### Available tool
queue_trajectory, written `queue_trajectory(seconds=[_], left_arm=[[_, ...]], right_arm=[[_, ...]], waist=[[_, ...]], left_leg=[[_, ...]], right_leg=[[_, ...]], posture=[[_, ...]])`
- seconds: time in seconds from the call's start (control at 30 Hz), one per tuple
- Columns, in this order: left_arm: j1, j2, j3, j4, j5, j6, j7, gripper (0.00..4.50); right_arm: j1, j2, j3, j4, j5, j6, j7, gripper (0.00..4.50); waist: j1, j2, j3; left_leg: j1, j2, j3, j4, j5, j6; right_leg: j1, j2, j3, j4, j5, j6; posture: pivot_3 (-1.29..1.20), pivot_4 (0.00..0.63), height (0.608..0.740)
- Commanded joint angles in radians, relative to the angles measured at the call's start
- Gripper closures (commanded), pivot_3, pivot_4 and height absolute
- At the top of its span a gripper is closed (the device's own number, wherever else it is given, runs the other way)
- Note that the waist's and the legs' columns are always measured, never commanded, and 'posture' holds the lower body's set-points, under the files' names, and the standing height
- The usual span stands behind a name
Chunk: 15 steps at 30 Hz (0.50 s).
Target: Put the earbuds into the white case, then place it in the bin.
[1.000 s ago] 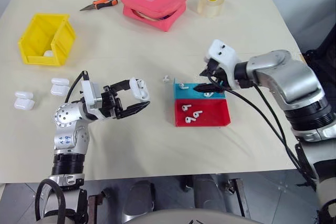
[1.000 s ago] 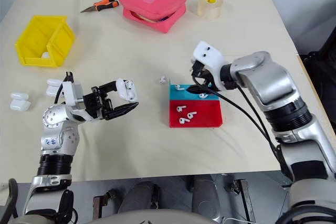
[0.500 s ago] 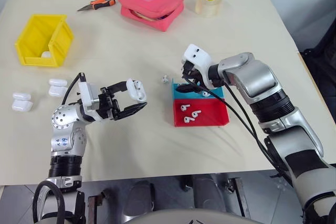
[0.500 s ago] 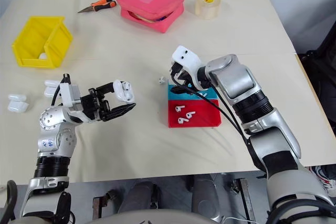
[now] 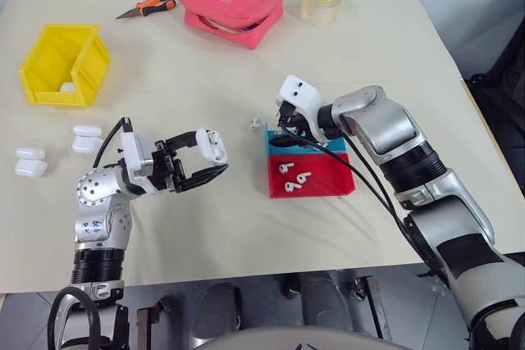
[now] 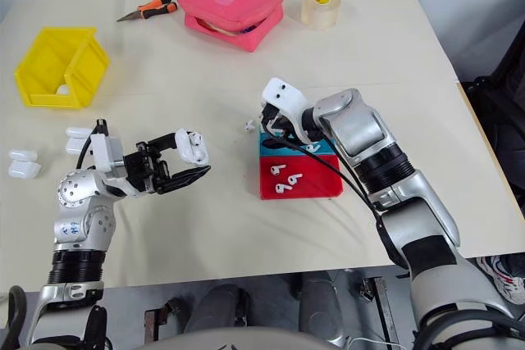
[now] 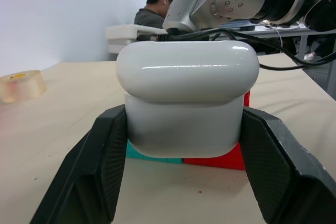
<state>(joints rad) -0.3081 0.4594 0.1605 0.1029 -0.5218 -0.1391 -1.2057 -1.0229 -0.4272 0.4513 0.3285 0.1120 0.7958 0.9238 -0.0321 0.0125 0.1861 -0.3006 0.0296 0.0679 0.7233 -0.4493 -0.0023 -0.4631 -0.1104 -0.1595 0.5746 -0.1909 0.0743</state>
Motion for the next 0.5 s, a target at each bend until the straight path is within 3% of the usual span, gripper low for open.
queue_trajectory(seconds=[0.03, 0.5], left_arm=[[0.006, 0.014, 0.023, -0.045, -0.029, -0.001, 0.009, 1.72], [0.016, 0.019, 0.026, -0.057, -0.028, -0.001, 0.024, 1.72]], right_arm=[[-0.015, 0.009, -0.010, 0.001, -0.020, -0.026, 0.016, 1.85], [-0.049, 0.043, -0.005, 0.062, -0.074, -0.047, 0.059, 1.85]], waist=[[-0.001, 0.000, 0.000], [0.000, 0.000, 0.000]], left_leg=[[0.000, 0.000, 0.000, 0.000, 0.000, 0.000], [0.000, 0.000, 0.000, 0.000, 0.000, 0.000]], right_leg=[[0.000, 0.000, 0.000, 0.000, 0.000, 0.000], [0.000, 0.000, 0.000, 0.000, 0.000, 0.000]], posture=[[0.00, 0.150, 0.740], [0.00, 0.150, 0.740]])
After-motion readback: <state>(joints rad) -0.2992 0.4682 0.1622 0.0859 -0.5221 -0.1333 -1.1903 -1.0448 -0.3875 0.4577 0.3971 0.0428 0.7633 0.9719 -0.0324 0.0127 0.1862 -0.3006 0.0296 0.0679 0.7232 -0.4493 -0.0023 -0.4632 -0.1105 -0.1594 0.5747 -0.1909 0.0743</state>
